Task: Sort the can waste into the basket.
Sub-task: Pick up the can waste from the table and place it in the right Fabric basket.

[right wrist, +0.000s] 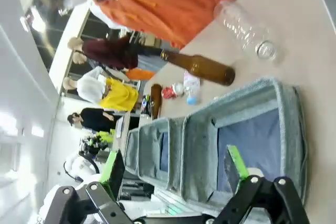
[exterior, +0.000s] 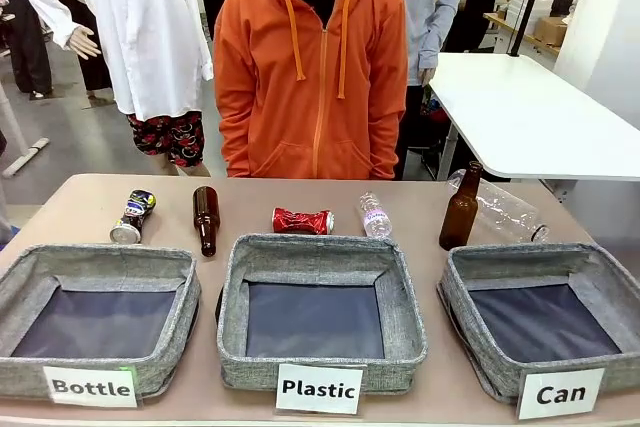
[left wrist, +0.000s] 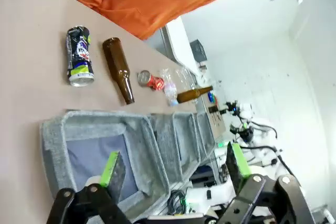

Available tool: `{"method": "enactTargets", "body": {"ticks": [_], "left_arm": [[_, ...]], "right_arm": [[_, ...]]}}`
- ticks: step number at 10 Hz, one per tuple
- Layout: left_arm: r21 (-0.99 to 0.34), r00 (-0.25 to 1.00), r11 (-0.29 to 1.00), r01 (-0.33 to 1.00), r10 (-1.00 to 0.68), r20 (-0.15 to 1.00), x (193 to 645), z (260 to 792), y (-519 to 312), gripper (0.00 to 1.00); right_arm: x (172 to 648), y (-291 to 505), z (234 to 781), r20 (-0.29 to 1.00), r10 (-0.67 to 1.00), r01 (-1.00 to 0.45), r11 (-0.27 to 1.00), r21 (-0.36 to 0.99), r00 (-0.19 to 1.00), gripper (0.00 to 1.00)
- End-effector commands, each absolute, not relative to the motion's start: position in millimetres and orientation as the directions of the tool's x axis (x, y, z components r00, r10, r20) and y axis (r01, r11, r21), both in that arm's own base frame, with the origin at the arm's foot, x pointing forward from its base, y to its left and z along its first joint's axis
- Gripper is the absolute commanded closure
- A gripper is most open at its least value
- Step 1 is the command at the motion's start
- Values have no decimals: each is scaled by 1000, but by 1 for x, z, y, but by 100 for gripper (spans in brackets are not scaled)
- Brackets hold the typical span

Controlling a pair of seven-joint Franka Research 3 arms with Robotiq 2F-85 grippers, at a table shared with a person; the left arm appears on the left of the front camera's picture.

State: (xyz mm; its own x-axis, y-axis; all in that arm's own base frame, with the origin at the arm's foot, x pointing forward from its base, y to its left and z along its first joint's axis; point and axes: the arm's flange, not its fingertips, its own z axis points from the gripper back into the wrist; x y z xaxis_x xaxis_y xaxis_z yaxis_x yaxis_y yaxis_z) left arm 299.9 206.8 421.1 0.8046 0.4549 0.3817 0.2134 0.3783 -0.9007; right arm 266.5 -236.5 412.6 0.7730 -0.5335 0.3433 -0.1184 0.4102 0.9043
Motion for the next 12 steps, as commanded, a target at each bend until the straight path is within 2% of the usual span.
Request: {"method": "enactTargets", "body": {"ticks": [1, 5, 6, 8, 9, 11, 12], "left_arm": [[-889, 814, 389, 243, 417, 405, 293, 425, 210, 0], [-889, 814, 389, 243, 417, 405, 293, 425, 210, 0], [-898, 825, 386, 211, 422, 375, 291, 423, 208, 0], [-788, 831, 541, 295, 261, 491, 289, 461, 151, 0], [-708, 830, 653, 271, 214, 515, 306, 479, 122, 0], [-543, 867, 795, 271, 45, 497, 354, 500, 60, 0], [-448, 881, 834, 322, -90, 464, 374, 502, 25, 0]], "right_arm": [[260, -233, 421, 331, -505, -110, 417, 902, 797, 0], [260, -233, 421, 331, -505, -110, 417, 902, 797, 0], [260, -233, 421, 331, -505, -110, 417, 902, 797, 0], [260, -233, 421, 331, -505, -110, 417, 902, 797, 0], [260, -233, 421, 331, -505, -110, 417, 902, 797, 0], [260, -233, 421, 331, -505, -110, 417, 902, 797, 0], [260, -233, 421, 331, -505, -110, 417, 902, 797, 0]]}}
